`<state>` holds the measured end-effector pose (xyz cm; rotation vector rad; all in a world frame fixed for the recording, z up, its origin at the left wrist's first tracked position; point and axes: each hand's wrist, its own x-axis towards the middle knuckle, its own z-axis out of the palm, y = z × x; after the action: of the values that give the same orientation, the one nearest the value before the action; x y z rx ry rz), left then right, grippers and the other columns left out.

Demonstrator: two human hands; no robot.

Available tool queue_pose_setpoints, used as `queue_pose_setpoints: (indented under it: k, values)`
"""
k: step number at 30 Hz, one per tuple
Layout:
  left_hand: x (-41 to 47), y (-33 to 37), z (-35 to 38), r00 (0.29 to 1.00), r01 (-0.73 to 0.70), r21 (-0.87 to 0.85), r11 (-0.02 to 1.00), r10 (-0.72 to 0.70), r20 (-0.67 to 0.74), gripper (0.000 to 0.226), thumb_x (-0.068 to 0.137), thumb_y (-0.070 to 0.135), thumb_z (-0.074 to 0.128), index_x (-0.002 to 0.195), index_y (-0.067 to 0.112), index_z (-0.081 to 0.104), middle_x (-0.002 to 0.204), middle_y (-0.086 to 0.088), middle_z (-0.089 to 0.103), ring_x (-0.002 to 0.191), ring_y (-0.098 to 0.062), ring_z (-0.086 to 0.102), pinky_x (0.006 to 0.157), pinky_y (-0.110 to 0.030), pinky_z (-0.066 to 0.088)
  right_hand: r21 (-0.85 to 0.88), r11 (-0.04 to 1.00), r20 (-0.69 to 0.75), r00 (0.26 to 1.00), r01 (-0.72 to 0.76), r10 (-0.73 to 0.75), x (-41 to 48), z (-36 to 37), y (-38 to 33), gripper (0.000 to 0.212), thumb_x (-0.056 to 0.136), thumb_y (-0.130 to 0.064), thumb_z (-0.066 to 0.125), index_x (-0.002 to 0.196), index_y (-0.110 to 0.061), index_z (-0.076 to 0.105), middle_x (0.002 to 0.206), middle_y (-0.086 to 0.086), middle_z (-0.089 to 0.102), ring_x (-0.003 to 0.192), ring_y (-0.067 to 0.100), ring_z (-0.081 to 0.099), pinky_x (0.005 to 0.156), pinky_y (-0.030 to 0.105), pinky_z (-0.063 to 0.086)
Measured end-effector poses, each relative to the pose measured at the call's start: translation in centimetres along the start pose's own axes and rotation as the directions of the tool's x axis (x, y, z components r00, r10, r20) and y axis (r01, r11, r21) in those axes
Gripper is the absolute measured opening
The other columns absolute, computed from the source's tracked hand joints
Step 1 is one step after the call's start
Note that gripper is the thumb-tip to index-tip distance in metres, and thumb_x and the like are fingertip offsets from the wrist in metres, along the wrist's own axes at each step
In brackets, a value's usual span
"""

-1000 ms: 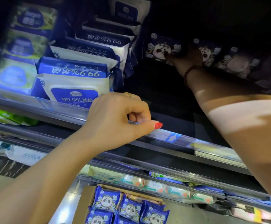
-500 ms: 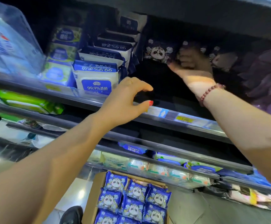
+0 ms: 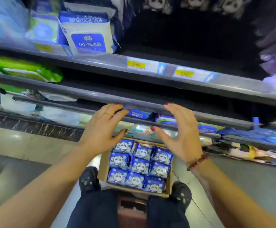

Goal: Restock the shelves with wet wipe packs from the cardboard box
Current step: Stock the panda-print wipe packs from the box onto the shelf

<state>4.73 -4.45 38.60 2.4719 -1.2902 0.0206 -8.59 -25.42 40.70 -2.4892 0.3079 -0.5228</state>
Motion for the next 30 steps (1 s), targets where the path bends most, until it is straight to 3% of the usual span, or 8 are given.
queue_pose_setpoints:
  k: [4, 10, 14, 17, 20, 24, 27, 30]
  values:
    - [-3.2, -2.0, 5.7, 0.982, 0.126, -0.016, 0.992, -0.123, 0.14, 0.06, 0.08, 0.047, 0.046, 0.132, 0.017, 0.051, 0.133, -0.01, 0.053, 0.122, -0.03, 0.043, 0.095, -0.048, 0.048, -0.029, 0.985, 0.161, 0.972, -0.169, 0.172, -4.3, 4.8, 3.4, 0.058, 0.077, -0.044, 0.066, 0.126, -0.016, 0.055, 0.124, 0.0, 0.057, 0.116, 0.019, 0.048, 0.101, 0.032, 0.037]
    - [-6.8, -5.2, 15.1, 0.926, 0.216, -0.006, 0.976, -0.203, 0.317, 0.063, 0.077, 0.045, 0.054, 0.131, 0.013, 0.05, 0.13, -0.016, 0.056, 0.116, -0.039, 0.052, 0.093, -0.047, 0.049, -0.104, 0.933, 0.282, 0.89, -0.343, 0.359, -9.5, 13.0, 8.9, 0.056, 0.074, -0.043, 0.066, 0.121, -0.012, 0.059, 0.114, 0.008, 0.06, 0.106, 0.031, 0.053, 0.094, 0.041, 0.043]
    - [-8.9, -7.0, 21.2, 0.844, 0.427, -0.061, 0.902, -0.374, 0.385, 0.078, 0.071, 0.057, 0.047, 0.133, 0.01, 0.052, 0.134, -0.02, 0.053, 0.12, -0.041, 0.051, 0.098, -0.047, 0.043, -0.147, 0.878, 0.378, 0.794, -0.455, 0.475, -12.3, 18.9, 12.8, 0.062, 0.076, -0.043, 0.071, 0.127, -0.011, 0.056, 0.119, 0.011, 0.056, 0.113, 0.034, 0.05, 0.098, 0.039, 0.04]
    - [-10.5, -8.4, 25.5, 0.731, 0.628, -0.128, 0.767, -0.527, 0.434, 0.079, 0.071, 0.057, 0.059, 0.138, 0.017, 0.046, 0.144, -0.015, 0.043, 0.131, -0.035, 0.039, 0.105, -0.041, 0.037, -0.172, 0.839, 0.428, 0.728, -0.517, 0.536, -14.0, 23.0, 15.2, 0.064, 0.078, -0.039, 0.072, 0.132, -0.014, 0.05, 0.127, 0.009, 0.051, 0.12, 0.03, 0.045, 0.103, 0.038, 0.037]
    - [-11.7, -10.0, 29.5, 0.662, 0.723, -0.18, 0.667, -0.593, 0.459, 0.077, 0.077, 0.04, 0.076, 0.143, 0.022, 0.039, 0.146, -0.01, 0.038, 0.137, -0.027, 0.03, 0.109, -0.036, 0.029, -0.162, 0.78, 0.391, 0.687, -0.604, 0.613, -15.0, 26.3, 17.9, 0.065, 0.078, -0.039, 0.073, 0.133, -0.016, 0.048, 0.131, 0.007, 0.048, 0.125, 0.027, 0.04, 0.104, 0.037, 0.035]
    - [-11.8, -11.9, 33.9, 0.602, 0.787, -0.229, 0.573, -0.632, 0.488, 0.08, 0.078, 0.034, 0.078, 0.145, 0.025, 0.035, 0.144, -0.009, 0.036, 0.135, -0.026, 0.033, 0.109, -0.035, 0.03, -0.124, 0.697, 0.29, 0.646, -0.706, 0.706, -16.5, 29.0, 22.3, 0.067, 0.074, -0.035, 0.077, 0.131, -0.012, 0.051, 0.13, 0.014, 0.046, 0.123, 0.03, 0.042, 0.106, 0.04, 0.036]
    - [-11.3, -12.6, 36.6, 0.587, 0.807, -0.287, 0.516, -0.647, 0.487, 0.084, 0.076, 0.03, 0.08, 0.146, 0.029, 0.034, 0.14, -0.009, 0.038, 0.132, -0.025, 0.038, 0.108, -0.032, 0.031, -0.141, 0.67, 0.184, 0.646, -0.729, 0.741, -18.1, 29.7, 25.3, 0.066, 0.068, -0.046, 0.073, 0.126, -0.02, 0.056, 0.133, 0.018, 0.044, 0.118, 0.039, 0.047, 0.099, 0.046, 0.043]
    - [-10.7, -12.9, 38.7, 0.591, 0.806, -0.335, 0.487, -0.653, 0.474, 0.083, 0.076, 0.028, 0.08, 0.145, 0.031, 0.035, 0.139, -0.008, 0.039, 0.13, -0.022, 0.041, 0.103, -0.024, 0.032, -0.2, 0.582, 0.107, 0.573, -0.788, 0.812, -19.1, 29.8, 27.7, 0.072, 0.062, -0.05, 0.074, 0.128, -0.026, 0.056, 0.145, 0.021, 0.03, 0.129, 0.041, 0.034, 0.106, 0.045, 0.036]
